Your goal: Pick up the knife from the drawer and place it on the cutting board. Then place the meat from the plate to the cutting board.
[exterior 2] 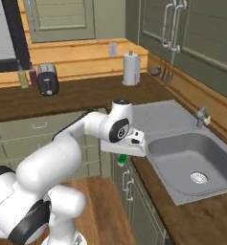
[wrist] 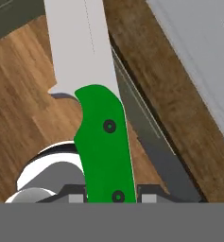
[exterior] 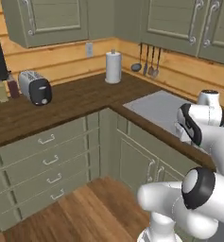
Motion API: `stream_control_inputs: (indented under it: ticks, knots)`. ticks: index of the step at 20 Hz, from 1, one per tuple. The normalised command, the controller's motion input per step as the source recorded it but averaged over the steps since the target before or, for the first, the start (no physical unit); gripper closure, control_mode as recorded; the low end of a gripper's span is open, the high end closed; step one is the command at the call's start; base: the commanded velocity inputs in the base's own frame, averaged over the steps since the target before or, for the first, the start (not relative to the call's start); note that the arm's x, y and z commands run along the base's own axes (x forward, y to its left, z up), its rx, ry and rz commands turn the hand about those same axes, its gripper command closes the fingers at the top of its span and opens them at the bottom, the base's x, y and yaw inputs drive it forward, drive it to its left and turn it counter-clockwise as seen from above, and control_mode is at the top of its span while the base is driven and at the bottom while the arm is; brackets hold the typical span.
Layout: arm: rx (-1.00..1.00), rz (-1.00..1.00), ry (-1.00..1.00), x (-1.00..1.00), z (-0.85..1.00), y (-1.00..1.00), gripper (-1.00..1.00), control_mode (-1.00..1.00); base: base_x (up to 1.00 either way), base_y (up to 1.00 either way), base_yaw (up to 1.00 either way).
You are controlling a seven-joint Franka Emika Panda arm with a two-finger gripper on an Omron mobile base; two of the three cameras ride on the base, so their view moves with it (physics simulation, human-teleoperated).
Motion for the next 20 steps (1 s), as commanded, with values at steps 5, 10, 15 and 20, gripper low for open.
stream_control_inputs:
  ticks: [5, 10, 15, 20]
  knots:
    - [0.0, 0.0, 0.0, 0.0, 0.0, 0.0, 1.0, 1.0, 0.18, 0.42, 0.9]
    - [0.0, 0.0, 0.0, 0.0, 0.0, 0.0, 1.0, 1.0, 0.0, 0.46, 0.96]
    - [0.0, 0.0, 0.0, 0.0, 0.0, 0.0, 1.0, 1.0, 0.0, 0.3, 1.0]
    - [0.0, 0.0, 0.0, 0.0, 0.0, 0.0, 1.0, 1.0, 0.0, 0.27, 1.0]
